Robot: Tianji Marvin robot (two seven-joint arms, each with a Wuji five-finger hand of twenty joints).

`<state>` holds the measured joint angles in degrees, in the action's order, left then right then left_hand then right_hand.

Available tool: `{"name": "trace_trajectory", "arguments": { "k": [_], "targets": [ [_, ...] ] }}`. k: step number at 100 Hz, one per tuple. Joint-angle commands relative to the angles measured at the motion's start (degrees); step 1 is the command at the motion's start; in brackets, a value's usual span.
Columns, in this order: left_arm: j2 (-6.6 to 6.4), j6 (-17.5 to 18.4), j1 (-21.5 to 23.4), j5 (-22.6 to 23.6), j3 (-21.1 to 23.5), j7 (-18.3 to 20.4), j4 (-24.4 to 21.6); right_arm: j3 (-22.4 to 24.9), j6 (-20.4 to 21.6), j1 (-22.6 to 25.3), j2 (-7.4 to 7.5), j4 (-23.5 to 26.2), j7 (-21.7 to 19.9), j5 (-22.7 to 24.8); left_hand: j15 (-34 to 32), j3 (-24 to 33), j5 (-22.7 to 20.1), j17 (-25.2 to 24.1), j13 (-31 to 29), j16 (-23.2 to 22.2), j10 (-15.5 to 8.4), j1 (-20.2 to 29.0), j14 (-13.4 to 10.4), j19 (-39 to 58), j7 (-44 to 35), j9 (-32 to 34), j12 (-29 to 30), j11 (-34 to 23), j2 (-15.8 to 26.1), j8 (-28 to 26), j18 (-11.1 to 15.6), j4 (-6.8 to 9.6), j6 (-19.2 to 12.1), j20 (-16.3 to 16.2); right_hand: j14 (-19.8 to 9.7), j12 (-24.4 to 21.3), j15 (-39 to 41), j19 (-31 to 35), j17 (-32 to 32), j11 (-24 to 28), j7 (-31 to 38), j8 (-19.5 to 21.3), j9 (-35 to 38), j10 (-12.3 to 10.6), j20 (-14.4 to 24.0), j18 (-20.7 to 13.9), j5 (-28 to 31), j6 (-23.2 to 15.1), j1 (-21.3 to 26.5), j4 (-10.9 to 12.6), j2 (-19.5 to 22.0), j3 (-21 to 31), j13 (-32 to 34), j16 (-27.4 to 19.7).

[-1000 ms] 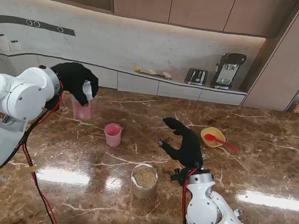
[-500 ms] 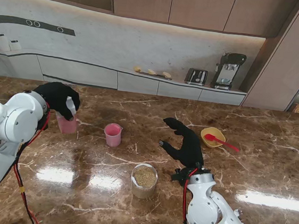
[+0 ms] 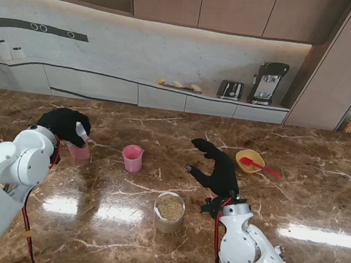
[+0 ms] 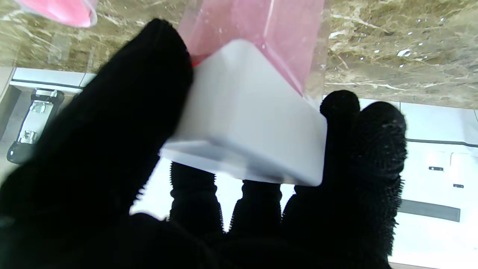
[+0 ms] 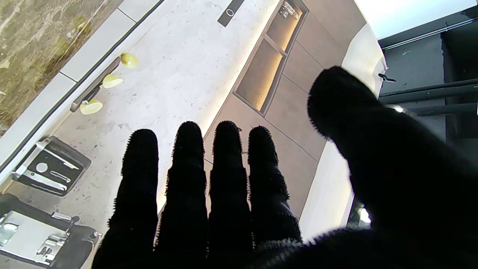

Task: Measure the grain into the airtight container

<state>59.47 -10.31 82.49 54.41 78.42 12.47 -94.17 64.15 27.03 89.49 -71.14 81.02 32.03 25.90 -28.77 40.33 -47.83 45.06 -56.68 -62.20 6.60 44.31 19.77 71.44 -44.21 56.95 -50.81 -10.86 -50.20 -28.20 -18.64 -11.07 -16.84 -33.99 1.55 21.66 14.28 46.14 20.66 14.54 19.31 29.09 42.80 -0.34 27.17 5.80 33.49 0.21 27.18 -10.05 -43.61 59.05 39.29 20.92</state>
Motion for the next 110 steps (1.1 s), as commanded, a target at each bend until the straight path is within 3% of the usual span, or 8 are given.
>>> {"name": "trace_trajectory", "arguments": {
  "k": [1, 36, 42, 47, 74, 94, 105, 110],
  "targets": [
    [0.45, 0.9, 0.7, 1.6, -0.7, 1.1, 0.9, -0.1, -0.5, 0.5, -0.08, -0.1, -0.9, -0.3, -3.7, 12.9, -8.8, -0.5, -2.2, -2.8, -9.9, 13.5, -6.9, 2.6, -12.4, 7.3, -4.6, -7.5, 9.4, -4.5, 4.3, 1.99, 6.0, -0.2, -1.0, -0.9, 0.6, 0.5, 0.1, -0.2, 0.3, -0.5, 0.6, -1.1, -1.1, -1.5, 1.2, -1.7, -1.5, 2.1, 0.7, 0.9, 1.6, -0.5],
    [0.59, 0.3, 1.1, 2.7, -1.9, -1.5, 3.2, -0.2, -0.4, 0.4, -0.16, -0.2, -0.6, -0.2, -3.9, 13.1, -6.4, -1.0, -1.4, -2.0, -8.0, 12.8, -7.1, 3.1, -12.8, 5.2, -3.4, -8.7, 9.8, -0.8, 4.1, 1.50, 6.7, 1.1, -1.0, -0.6, 0.9, 0.7, 0.1, 0.0, 0.5, -0.5, 0.9, -1.1, -1.0, -1.5, 1.4, -1.7, -1.5, 2.1, 0.7, 0.8, 1.7, -0.2],
    [0.67, -0.1, 1.2, 2.4, -2.0, -2.0, 3.6, -0.2, -0.3, 0.4, -0.17, -0.2, -0.5, -0.1, -3.9, 13.1, -6.3, -1.1, -1.2, -1.9, -8.1, 12.9, -7.1, 3.1, -12.8, 5.1, -3.4, -8.8, 10.0, -0.8, 4.0, 1.50, 6.9, 1.2, -1.1, -0.6, 0.9, 0.7, 0.1, -0.1, 0.5, -0.5, 1.0, -1.2, -1.0, -1.5, 1.4, -1.9, -1.5, 2.1, 0.7, 0.8, 1.8, -0.1],
    [0.71, -0.3, 1.4, 2.2, -2.1, -2.4, 4.0, -0.3, -0.3, 0.4, -0.16, -0.2, -0.5, -0.1, -3.8, 13.0, -5.8, -0.8, -1.0, -2.0, -8.0, 13.0, -7.2, 3.0, -13.1, 4.8, -3.6, -9.0, 10.1, -1.0, 5.5, 1.50, 6.9, 1.5, -1.0, -0.6, 0.9, 0.7, 0.1, -0.1, 0.5, -0.5, 1.0, -1.2, -1.0, -1.4, 1.5, -1.8, -1.5, 2.1, 0.7, 0.9, 1.8, -0.1],
    [1.31, -2.6, 2.4, -0.2, -2.1, -5.4, 5.0, -0.2, -0.2, 0.4, -0.18, -0.3, -0.4, -0.1, -3.2, 13.0, -3.3, -1.3, 0.1, -2.4, -7.4, 13.6, -7.1, 1.8, -14.3, 2.7, -4.9, -9.9, 10.9, -3.2, 5.2, 1.31, 7.7, 3.0, -1.0, -0.5, 0.9, 0.8, 0.1, -0.1, 0.6, -0.5, 1.2, -1.1, -1.0, -1.3, 1.7, -2.0, -1.5, 2.1, 0.8, 0.8, 1.8, 0.0],
    [1.16, -2.9, 3.1, -0.4, -1.5, -4.2, 4.8, -0.2, -0.2, 0.4, -0.18, -0.4, -0.5, -0.1, -2.6, 11.4, 3.3, -6.3, 6.5, -0.4, -6.2, 9.3, -7.3, 0.2, -12.4, -2.9, -4.7, -8.4, 10.5, -3.3, 4.3, 1.35, 7.1, 3.3, -1.0, -0.4, 1.0, 0.8, 0.1, -0.1, 0.6, -0.5, 1.3, -1.2, -1.0, -1.2, 1.7, -2.0, -1.6, 2.1, 0.8, 0.8, 1.8, 0.0],
    [1.09, -3.1, 3.5, -0.3, -1.1, -3.7, 4.5, -0.3, -0.2, 0.3, -0.20, -0.4, -0.4, -0.1, -3.5, 12.9, 8.5, -8.9, 11.3, 9.3, -5.9, 5.2, -8.4, -0.3, -8.0, -12.7, 4.3, -16.7, 10.8, -3.7, 4.2, 1.31, 7.1, 1.9, -0.9, -0.4, 1.0, 0.9, 0.1, -0.1, 0.6, -0.5, 1.2, -1.2, -0.9, -1.2, 1.8, -2.0, -1.7, 2.1, 0.8, 0.8, 1.9, 0.1],
    [1.05, -3.1, 3.7, -0.2, -0.9, -3.5, 4.4, -0.3, -0.2, 0.3, -0.20, -0.4, -0.4, -0.1, -2.5, 13.2, 10.5, -10.9, 14.5, 10.4, -6.1, 3.1, -7.4, -0.5, -5.4, -17.4, 14.8, -18.6, 10.7, -4.0, 3.2, 1.65, 7.3, 0.4, -0.9, -0.4, 1.1, 0.9, 0.1, -0.1, 0.6, -0.5, 1.3, -1.2, -0.9, -1.1, 1.8, -2.0, -1.7, 2.1, 0.8, 0.7, 1.9, 0.1]
  ]
}}
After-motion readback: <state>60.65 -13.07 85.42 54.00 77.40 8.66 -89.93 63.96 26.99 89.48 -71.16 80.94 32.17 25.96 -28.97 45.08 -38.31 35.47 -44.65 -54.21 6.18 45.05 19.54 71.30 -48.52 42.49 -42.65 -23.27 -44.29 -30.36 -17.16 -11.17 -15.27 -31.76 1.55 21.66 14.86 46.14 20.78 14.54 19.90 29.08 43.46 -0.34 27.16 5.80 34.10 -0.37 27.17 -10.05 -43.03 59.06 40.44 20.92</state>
